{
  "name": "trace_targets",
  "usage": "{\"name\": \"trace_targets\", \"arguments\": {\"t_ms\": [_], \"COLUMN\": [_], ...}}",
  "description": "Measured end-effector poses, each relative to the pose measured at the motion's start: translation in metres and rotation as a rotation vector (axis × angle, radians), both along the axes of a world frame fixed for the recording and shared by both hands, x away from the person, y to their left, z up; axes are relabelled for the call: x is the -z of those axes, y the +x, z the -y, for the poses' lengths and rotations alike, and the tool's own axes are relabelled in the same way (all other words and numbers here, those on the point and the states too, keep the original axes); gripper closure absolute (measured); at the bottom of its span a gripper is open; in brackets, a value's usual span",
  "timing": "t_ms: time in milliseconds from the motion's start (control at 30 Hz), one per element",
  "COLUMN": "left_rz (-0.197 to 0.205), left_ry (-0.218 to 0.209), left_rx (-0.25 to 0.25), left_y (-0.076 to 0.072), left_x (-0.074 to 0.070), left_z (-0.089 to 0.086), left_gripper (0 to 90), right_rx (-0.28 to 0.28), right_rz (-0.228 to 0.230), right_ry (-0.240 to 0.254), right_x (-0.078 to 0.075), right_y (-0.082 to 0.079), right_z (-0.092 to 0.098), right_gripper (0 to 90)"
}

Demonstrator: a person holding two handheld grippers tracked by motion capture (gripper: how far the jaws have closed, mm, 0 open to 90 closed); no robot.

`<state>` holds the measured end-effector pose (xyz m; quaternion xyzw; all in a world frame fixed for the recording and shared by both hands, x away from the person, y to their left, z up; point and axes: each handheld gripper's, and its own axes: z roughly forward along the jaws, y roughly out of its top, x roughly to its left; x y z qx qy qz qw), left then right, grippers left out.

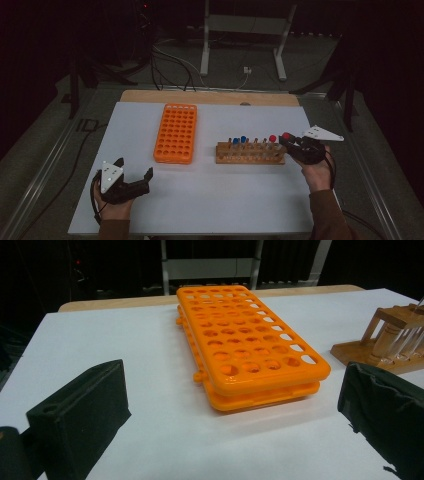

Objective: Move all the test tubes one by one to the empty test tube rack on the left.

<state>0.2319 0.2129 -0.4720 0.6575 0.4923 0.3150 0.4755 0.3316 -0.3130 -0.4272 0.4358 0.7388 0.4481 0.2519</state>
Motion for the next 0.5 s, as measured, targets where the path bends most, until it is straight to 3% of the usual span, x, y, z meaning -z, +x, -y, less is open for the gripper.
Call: {"name": "trace_targets", "arguments": {"t_ms": [133, 233, 467, 500], "left_rz": [0.000, -0.008, -0.015, -0.022], "left_ry": [0.000, 0.000, -0.002, -0.021], "left_rx": [0.004, 0.013, 0.038, 0.065], "left_y": [0.000, 0.000, 0.001, 0.002], "left_x": [0.000, 0.000, 0.001, 0.001], "left_z": [0.000, 0.000, 0.003, 0.005], "left_gripper": [0.6, 0.5, 0.6, 0.5], "right_rx": [0.002, 0.004, -0.017, -0.020], "right_rz": [0.018, 0.059, 0.102, 0.106], "right_ry": [-0.011, -0.005, 0.037, 0.048], "right_x": [-0.008, -0.021, -0.039, -0.041], "right_y": [-0.003, -0.009, -0.021, -0.024], "right_z": [-0.001, -0.002, 0.000, 0.000], "right_gripper": [70.1, 70.1, 70.1, 70.1]}}
